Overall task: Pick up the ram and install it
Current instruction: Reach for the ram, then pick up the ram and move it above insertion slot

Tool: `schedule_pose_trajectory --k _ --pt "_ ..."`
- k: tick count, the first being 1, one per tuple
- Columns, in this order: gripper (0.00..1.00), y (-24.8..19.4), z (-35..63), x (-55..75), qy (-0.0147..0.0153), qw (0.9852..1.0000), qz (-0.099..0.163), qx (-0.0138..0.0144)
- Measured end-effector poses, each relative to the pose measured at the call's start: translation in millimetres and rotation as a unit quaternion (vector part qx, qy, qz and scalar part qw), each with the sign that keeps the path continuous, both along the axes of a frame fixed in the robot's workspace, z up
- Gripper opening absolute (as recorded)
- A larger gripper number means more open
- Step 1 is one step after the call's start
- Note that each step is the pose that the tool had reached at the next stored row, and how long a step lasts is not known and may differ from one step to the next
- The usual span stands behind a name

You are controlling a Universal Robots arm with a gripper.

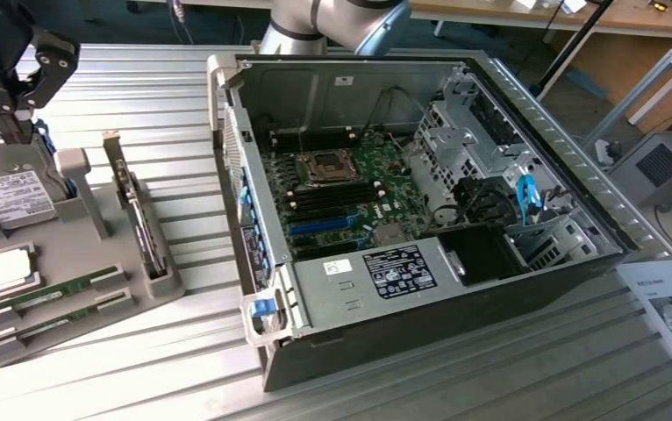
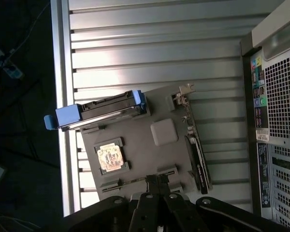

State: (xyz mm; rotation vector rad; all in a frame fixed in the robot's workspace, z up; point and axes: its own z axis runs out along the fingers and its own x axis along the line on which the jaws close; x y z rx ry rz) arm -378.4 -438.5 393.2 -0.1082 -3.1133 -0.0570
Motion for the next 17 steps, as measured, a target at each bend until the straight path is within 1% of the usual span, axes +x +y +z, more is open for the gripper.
schedule_pose_trajectory --k 6,17 --pt "0.11 -5.7 0.0 -1.7 0.0 1.0 0.0 0.0" --pt "0.11 -5.8 0.0 -1.6 0.0 1.0 0.0 0.0"
